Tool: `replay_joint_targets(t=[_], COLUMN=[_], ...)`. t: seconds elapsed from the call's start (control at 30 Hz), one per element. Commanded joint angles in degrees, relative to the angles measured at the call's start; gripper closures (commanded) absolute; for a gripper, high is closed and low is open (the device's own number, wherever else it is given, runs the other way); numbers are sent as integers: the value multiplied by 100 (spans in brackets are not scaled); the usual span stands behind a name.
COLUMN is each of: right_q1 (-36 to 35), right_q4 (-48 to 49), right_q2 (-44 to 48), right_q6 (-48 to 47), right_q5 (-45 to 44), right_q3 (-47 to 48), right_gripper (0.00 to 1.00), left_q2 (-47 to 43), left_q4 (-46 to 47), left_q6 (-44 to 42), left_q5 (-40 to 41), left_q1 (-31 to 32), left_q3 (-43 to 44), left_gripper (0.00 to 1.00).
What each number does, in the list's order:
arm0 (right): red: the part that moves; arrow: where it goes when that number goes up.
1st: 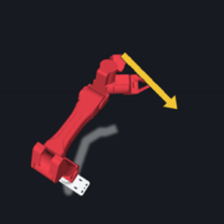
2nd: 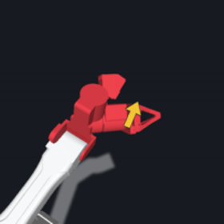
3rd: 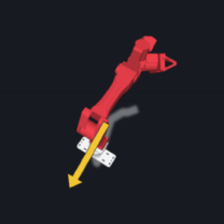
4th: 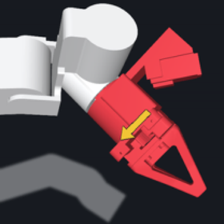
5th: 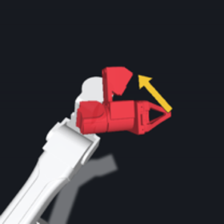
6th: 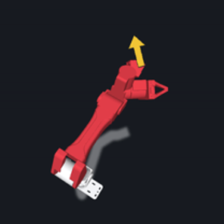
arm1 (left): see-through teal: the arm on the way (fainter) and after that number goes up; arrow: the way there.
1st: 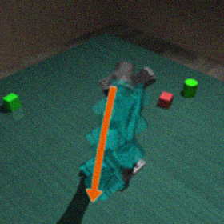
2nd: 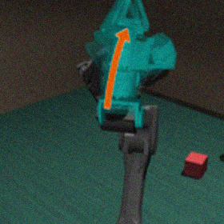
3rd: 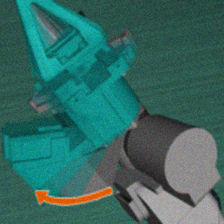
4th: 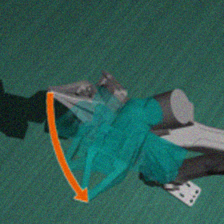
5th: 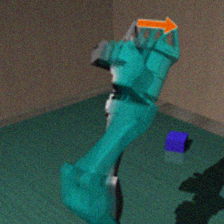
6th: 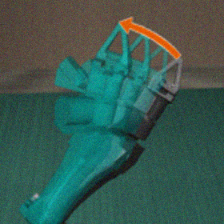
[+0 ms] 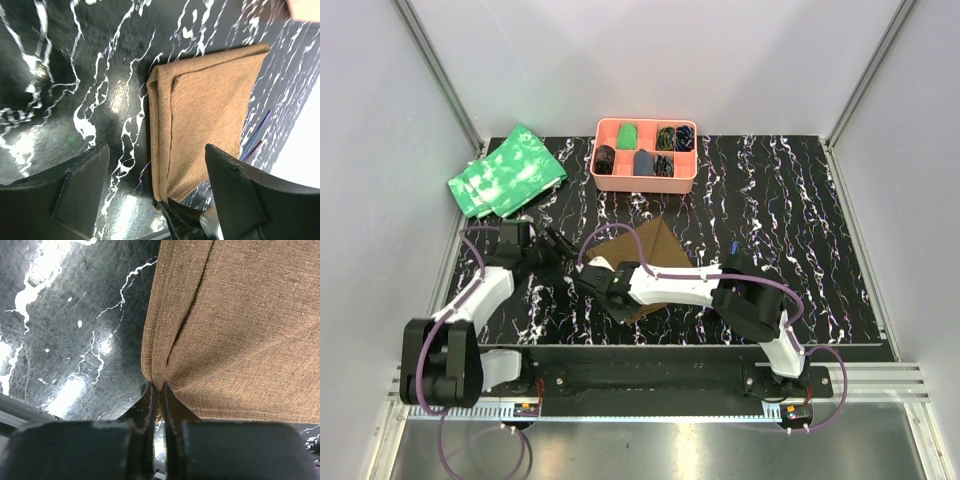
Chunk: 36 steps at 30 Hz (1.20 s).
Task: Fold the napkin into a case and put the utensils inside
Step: Pick up the upper triangle-folded napkin from the center of the board.
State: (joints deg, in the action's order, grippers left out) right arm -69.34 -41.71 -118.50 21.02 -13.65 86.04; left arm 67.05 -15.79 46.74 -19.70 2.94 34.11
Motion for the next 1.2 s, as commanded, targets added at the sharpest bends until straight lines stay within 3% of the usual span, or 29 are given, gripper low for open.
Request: replay_joint_targets(t=[0.0, 0.27, 0.73, 0.83, 1.03, 1.17], right_q1=[-9, 17, 175, 202, 219, 228], right_q4=[32, 216, 357, 375, 410, 436], right_q2=[-34, 546, 1136, 1171, 1197, 1171], right_q6=[25, 104, 184, 175, 149, 148], right_q5=[-331, -15, 310, 345, 424, 469], right_q3=[-35, -131, -263, -289, -290, -290], right_gripper=[100, 100, 100, 100, 100, 100], left_q2=[545, 1468, 2120, 2207, 2401, 2427], left_q4=[963, 1560, 1975, 1966, 2019, 2062], left_q6=[405, 906, 1171, 1136, 1057, 942], left_q5=[-753, -675, -350, -324, -306, -323], left_q1=[31, 567, 655, 655, 655, 655], left_q3=[-203, -18, -9, 60, 175, 272], left_gripper=[20, 23, 31, 40, 48, 63])
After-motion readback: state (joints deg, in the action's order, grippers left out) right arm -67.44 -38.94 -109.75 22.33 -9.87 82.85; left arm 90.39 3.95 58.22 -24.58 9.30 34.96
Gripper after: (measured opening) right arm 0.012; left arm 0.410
